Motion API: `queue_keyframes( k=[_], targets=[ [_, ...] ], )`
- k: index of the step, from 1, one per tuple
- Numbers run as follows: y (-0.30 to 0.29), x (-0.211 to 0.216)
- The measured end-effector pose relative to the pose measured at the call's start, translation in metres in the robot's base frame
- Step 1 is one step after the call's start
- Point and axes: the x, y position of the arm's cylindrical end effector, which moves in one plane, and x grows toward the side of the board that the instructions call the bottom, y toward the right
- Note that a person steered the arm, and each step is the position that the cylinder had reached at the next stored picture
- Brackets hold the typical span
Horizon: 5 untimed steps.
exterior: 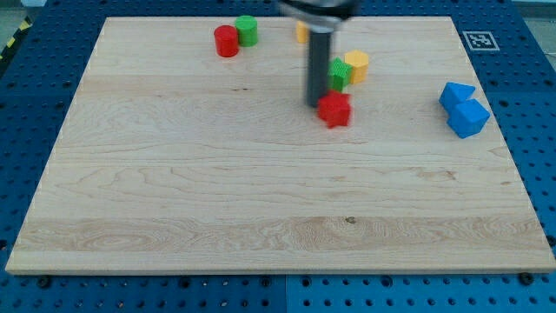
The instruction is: Push the red star to the right side of the blue blocks
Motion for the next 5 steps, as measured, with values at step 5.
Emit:
queue_keyframes(
  k=[5],
  targets=[
    [-0.011,0.02]
  ],
)
